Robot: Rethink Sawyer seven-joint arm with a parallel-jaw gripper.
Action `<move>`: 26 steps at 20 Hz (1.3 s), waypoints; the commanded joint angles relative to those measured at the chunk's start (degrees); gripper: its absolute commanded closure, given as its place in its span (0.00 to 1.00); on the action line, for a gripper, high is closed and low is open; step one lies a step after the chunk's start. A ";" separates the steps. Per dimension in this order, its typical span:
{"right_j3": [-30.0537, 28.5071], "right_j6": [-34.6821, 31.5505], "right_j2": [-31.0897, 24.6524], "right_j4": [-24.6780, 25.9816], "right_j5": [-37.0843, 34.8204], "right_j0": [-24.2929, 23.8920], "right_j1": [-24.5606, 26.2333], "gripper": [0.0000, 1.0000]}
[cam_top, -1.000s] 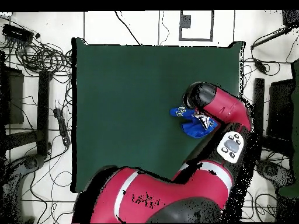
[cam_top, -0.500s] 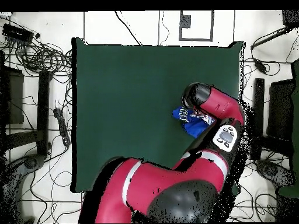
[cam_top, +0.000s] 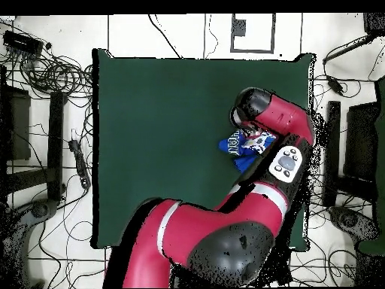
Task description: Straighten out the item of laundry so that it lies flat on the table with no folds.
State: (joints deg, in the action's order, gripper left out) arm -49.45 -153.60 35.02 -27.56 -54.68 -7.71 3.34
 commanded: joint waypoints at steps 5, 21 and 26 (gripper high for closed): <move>12.08 -36.33 -0.07 -10.45 -15.05 4.95 2.37 1.00; -7.46 -21.49 -2.99 -3.77 -5.50 3.10 -8.49 1.00; -19.25 -14.50 -5.91 -1.25 1.39 2.49 -14.99 1.00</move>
State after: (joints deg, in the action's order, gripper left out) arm -50.55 -176.09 37.56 -31.79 -60.65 -4.95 -4.90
